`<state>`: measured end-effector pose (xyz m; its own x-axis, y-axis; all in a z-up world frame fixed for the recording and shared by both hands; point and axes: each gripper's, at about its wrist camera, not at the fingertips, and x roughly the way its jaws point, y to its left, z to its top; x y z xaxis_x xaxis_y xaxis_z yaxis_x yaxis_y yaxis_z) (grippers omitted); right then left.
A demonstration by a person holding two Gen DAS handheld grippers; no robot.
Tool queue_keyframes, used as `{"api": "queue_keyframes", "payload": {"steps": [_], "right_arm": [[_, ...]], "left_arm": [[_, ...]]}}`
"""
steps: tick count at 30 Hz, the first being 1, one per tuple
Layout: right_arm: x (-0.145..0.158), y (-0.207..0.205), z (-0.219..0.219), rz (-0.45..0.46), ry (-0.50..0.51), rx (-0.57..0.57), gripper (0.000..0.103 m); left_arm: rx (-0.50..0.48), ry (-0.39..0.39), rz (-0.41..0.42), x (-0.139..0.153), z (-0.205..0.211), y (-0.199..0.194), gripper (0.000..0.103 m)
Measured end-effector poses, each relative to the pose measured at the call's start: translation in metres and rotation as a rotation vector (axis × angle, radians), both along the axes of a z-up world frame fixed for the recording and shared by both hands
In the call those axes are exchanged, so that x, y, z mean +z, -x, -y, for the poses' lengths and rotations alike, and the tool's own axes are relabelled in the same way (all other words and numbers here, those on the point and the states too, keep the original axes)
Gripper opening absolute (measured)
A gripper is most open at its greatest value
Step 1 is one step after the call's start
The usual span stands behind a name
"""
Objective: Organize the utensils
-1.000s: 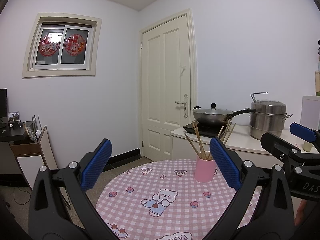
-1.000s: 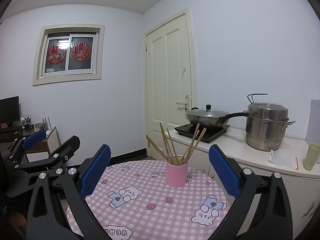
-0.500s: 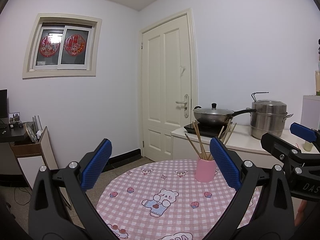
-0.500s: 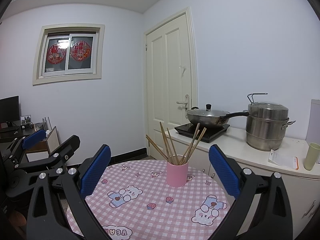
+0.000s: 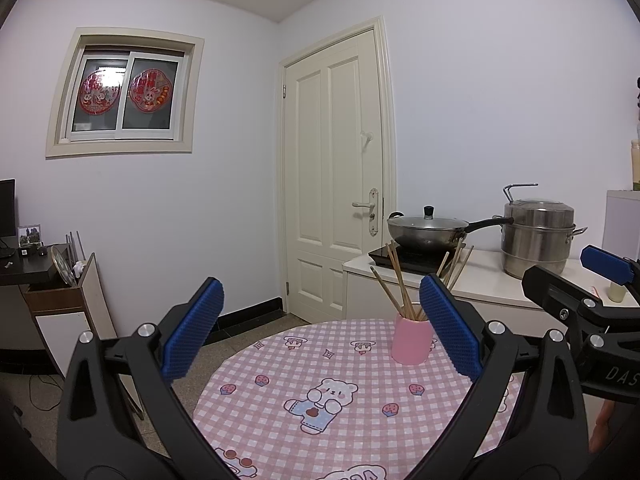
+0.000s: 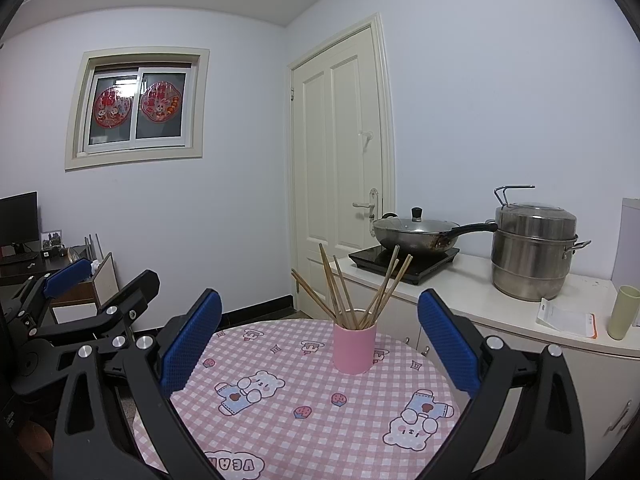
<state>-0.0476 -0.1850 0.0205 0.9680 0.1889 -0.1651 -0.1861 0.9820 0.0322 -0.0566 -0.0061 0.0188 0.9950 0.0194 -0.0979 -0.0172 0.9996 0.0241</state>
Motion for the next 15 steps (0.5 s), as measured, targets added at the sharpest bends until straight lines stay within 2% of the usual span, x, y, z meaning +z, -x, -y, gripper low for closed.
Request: {"api": "queue_keyframes", "payload": {"steps": [15], "right_arm": [[-0.0004, 0.0008, -0.0015, -0.003, 0.003, -0.002, 0.095]], "left_arm": [[0.003, -0.001, -0.003, -0.0018, -0.0016, -0.0014, 0.097]]}}
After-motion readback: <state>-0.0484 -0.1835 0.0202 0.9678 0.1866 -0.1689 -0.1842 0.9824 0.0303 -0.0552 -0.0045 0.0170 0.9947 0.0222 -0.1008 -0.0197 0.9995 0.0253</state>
